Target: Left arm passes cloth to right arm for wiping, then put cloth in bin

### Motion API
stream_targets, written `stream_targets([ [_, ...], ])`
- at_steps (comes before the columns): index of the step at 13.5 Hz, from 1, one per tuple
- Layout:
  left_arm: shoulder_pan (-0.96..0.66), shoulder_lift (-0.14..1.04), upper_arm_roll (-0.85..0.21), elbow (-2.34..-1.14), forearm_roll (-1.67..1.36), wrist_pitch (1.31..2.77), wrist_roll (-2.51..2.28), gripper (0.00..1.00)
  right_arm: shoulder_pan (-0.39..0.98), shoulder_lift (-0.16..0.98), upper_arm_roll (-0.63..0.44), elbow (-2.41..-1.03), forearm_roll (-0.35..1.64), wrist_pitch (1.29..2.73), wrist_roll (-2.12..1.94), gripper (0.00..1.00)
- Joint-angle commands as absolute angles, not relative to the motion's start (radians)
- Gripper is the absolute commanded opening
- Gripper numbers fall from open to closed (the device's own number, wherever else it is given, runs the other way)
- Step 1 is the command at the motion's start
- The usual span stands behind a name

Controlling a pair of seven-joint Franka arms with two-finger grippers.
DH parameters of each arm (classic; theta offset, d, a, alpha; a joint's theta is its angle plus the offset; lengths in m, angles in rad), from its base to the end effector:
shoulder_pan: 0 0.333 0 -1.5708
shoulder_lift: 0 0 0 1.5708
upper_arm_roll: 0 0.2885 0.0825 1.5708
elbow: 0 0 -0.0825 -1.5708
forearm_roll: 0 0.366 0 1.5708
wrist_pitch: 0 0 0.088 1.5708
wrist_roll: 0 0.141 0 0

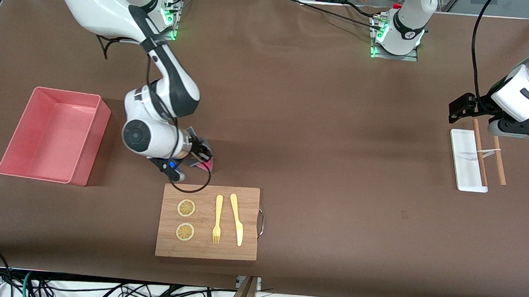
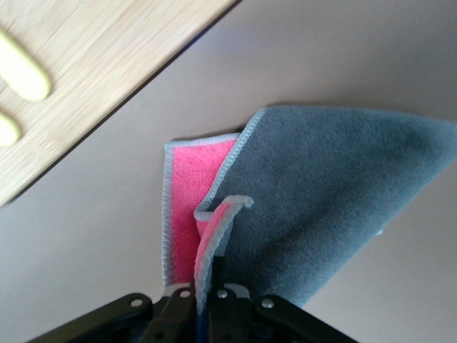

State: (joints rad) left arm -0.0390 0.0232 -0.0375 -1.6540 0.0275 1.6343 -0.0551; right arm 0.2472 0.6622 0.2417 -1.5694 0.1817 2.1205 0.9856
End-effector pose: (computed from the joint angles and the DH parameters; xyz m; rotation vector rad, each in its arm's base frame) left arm 0.5424 -0.0377 0.5181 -3.1114 0.0369 0.0639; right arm 0.5808 0.3074 0.2140 -2.8058 0.9335 0.4075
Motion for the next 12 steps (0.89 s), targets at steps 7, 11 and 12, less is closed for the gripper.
stream_targets([
  [7, -0.043, 0.025, -0.031, -1.655, 0.049, 1.618, -0.046, 1.00, 0.259, 0.696, 0.328, -1.572, 0.215, 2.298, 1.201, 0.00],
  [11, -0.034, 0.037, -0.028, -1.641, 0.018, 1.624, -0.046, 1.00, 0.207, 0.681, 0.318, -1.572, 0.203, 2.150, 1.053, 0.00],
  [12, -0.031, 0.037, -0.028, -1.640, 0.015, 1.626, -0.046, 1.00, 0.190, 0.672, 0.305, -1.572, 0.201, 2.107, 1.005, 0.00],
])
